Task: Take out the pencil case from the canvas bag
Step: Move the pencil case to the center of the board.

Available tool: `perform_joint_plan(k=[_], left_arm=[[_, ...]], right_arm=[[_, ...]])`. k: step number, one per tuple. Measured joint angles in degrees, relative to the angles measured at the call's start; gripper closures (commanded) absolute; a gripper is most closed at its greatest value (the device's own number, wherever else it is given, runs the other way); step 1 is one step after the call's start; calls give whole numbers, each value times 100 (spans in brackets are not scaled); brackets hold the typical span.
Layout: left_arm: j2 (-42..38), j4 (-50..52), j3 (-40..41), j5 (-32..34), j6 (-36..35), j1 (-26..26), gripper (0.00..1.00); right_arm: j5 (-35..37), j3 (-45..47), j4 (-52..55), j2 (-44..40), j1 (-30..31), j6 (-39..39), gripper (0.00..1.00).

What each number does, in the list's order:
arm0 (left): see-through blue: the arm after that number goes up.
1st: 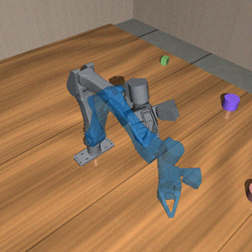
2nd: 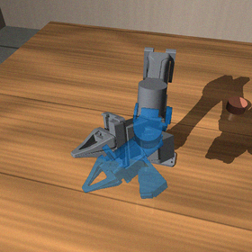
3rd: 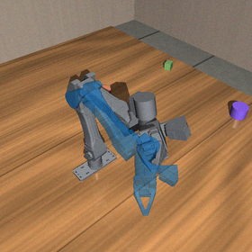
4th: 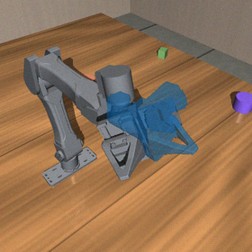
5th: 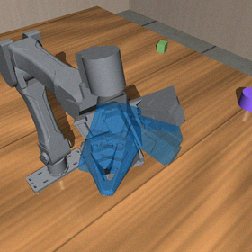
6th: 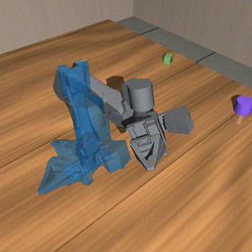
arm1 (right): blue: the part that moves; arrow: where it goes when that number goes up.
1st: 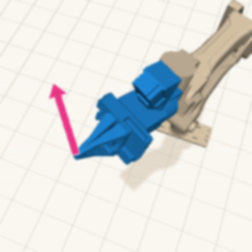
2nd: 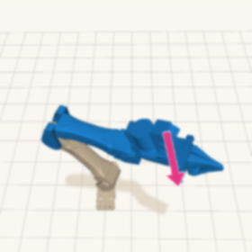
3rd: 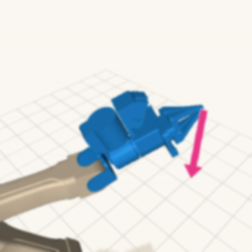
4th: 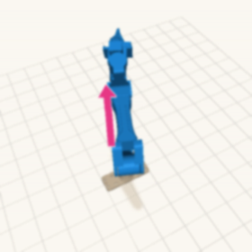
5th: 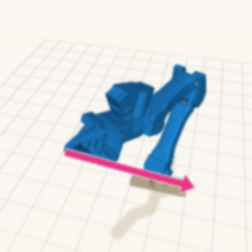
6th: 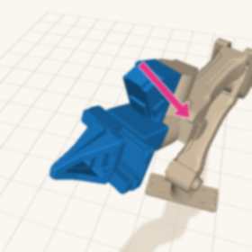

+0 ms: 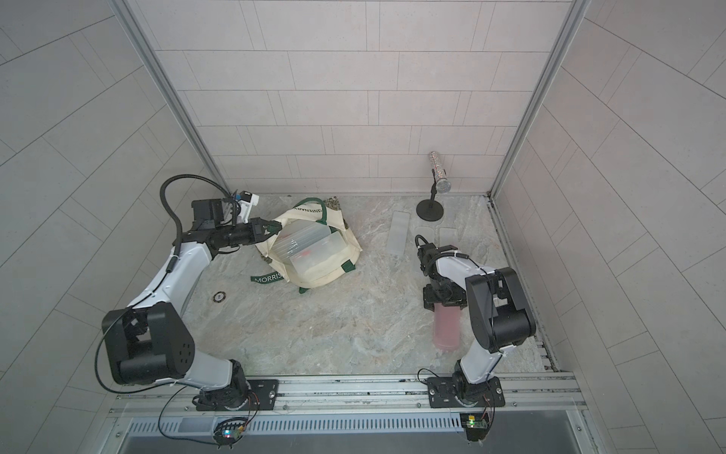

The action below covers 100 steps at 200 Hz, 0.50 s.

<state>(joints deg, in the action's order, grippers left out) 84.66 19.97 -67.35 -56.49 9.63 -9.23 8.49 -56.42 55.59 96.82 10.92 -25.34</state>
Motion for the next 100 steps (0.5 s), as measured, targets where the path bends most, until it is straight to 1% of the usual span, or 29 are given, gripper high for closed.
perform_joint_plan(k=[18, 38, 77, 100], left_arm=[[-31, 2, 20, 7, -2, -2, 100], [-68, 2, 22, 26, -2, -2, 100], [-72, 0, 28, 28, 2, -2, 100], [-74, 0, 33, 26, 2, -2, 100]], right_arm=[[79, -140, 151, 146, 2, 42, 4], [127, -144, 173, 127, 0, 48, 1], [166, -2, 50, -74, 0, 7, 0], [129, 149, -223, -319, -7, -39, 0]])
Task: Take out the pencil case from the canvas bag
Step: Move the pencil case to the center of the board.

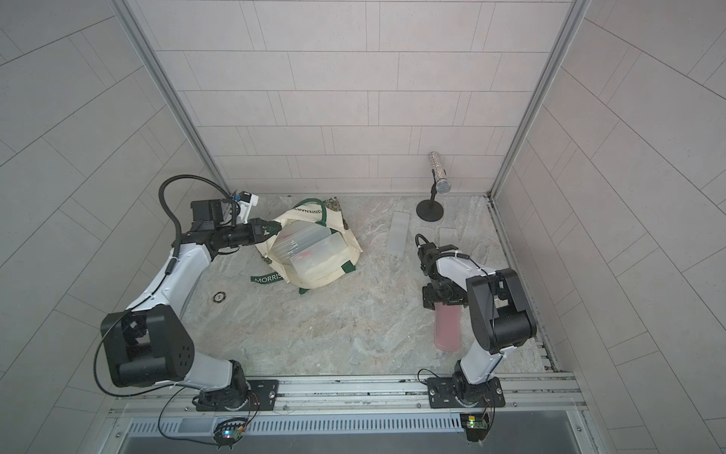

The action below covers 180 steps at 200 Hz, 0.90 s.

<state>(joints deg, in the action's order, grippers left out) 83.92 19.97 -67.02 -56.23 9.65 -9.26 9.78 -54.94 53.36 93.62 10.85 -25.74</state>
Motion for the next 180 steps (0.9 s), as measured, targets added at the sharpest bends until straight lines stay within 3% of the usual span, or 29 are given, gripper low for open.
perform_joint_plan(k=[82, 131, 180], left_arm=[[-4, 0, 9, 0, 0, 0, 100], [-4, 0, 9, 0, -2, 0, 100], [-4, 0, 9, 0, -2, 0, 100]], right_arm=[[-450, 271, -796, -1779, 168, -352, 1], [-920, 997, -1991, -2837, 828, -942, 0], [-903, 1246, -3121, -2962, 1714, -1427, 0]])
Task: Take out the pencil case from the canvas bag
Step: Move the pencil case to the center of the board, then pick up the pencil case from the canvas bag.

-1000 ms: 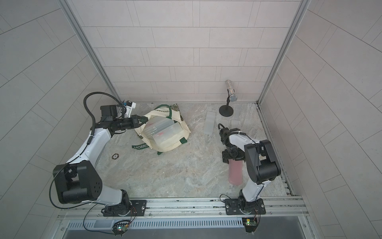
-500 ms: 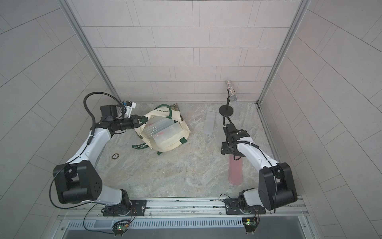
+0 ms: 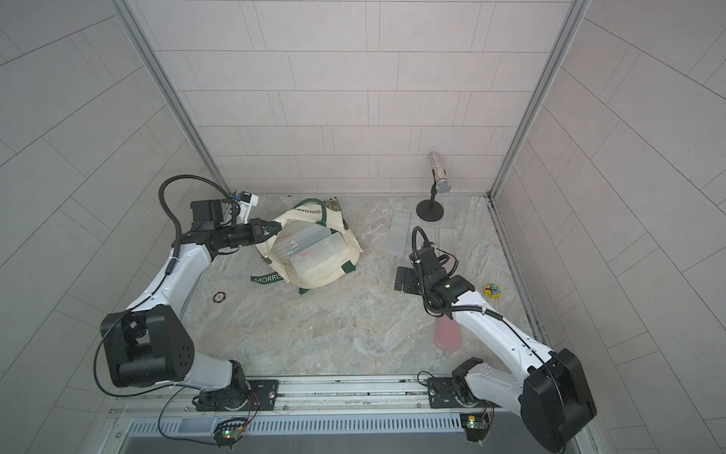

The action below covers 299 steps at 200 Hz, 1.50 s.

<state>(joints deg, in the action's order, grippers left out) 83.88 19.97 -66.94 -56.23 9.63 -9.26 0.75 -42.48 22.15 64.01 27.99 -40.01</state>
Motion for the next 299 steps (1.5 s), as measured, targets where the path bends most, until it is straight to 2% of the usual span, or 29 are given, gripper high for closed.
perform_joint_plan(k=[41, 104, 143, 188, 257, 299], left_arm=[[-2, -2, 0, 0, 0, 0, 100], [-4, 0, 2, -11, 2, -11, 100], [-9, -24, 11, -28, 94, -11, 100], [-9, -94, 48, -52, 107, -11, 100], [-11, -70, 48, -46, 48, -15, 100], [-20, 44, 48, -26, -168, -15, 100]], right_arm=[[151, 103, -1071, 420, 874, -302, 0], [280, -332, -2105, 1626, 1705, -634, 1], [269, -962, -2251, 2389, 1923, -966, 0], [278, -1119, -2649, 2848, 2236, -1174, 1], [505, -1388, -3891, 3755, 2822, -1320, 0], [680, -1429, -4717, 4179, 2876, -1469, 0]])
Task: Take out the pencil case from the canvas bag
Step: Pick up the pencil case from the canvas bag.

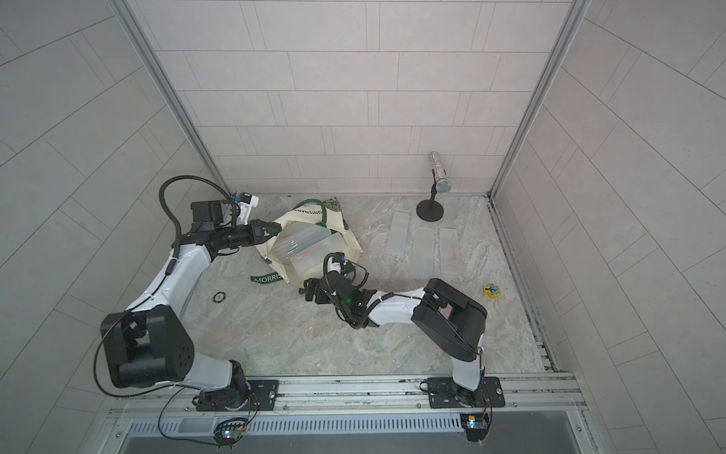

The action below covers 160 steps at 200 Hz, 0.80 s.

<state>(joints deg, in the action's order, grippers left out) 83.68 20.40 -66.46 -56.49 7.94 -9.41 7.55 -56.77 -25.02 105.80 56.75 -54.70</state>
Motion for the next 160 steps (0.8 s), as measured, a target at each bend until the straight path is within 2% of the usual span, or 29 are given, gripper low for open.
perform_joint_plan(k=[55, 89, 117, 160], left_arm=[[-76, 140, 0, 17, -271, -7, 100], [-85, 192, 0, -26, -365, -11, 100], [-85, 216, 0, -61, -396, -11, 100], [-85, 225, 0, -138, -413, -13, 100]], right_arm=[[310, -435, -804, 549, 0, -203, 0], [590, -603, -1375, 1025, 0, -654, 0], [713, -874, -1401, 1342, 0, -1008, 0], [841, -1220, -1217, 1381, -7, -1499, 0]])
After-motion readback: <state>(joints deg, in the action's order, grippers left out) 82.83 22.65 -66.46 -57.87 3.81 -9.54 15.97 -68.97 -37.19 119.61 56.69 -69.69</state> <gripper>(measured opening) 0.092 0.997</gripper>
